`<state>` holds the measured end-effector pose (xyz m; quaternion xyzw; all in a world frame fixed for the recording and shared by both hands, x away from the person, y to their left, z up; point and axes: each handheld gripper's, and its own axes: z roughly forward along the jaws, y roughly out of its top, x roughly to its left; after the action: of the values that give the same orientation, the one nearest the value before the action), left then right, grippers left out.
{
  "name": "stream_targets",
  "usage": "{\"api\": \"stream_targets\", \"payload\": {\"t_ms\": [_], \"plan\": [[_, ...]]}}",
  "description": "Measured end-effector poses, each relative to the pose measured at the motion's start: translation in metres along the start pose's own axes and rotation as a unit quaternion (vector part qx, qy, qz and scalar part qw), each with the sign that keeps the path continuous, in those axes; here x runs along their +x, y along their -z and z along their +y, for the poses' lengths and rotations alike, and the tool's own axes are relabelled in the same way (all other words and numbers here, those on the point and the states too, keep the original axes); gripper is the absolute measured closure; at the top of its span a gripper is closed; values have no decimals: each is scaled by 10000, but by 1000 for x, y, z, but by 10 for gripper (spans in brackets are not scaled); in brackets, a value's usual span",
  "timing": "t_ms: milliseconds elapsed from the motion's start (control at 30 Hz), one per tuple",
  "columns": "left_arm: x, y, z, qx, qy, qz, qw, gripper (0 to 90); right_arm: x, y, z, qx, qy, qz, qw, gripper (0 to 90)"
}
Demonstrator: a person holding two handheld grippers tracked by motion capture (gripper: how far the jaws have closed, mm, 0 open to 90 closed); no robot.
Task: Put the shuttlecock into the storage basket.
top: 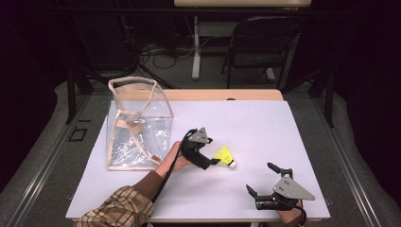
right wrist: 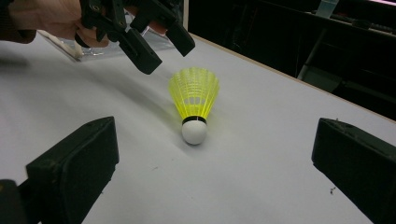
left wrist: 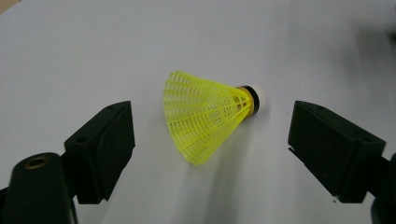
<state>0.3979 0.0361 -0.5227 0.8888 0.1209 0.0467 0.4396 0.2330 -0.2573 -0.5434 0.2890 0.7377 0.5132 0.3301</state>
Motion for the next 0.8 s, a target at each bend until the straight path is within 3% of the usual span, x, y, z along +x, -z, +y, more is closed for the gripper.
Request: {"api": "stream_targets", "payload": {"t_ms": [167, 467, 800], "plan": [[2, -4, 3, 140, -45, -52, 9999, 283, 0, 0, 0, 5, -3, 0, 10000, 1], [6, -13, 8, 468, -185, -336, 9982, 530, 0, 0, 0, 1, -2, -4, 10000, 1], [10, -18, 9, 656, -397, -448, 9960, 725, 0, 0, 0, -7, -3, -8, 10000, 2]]}}
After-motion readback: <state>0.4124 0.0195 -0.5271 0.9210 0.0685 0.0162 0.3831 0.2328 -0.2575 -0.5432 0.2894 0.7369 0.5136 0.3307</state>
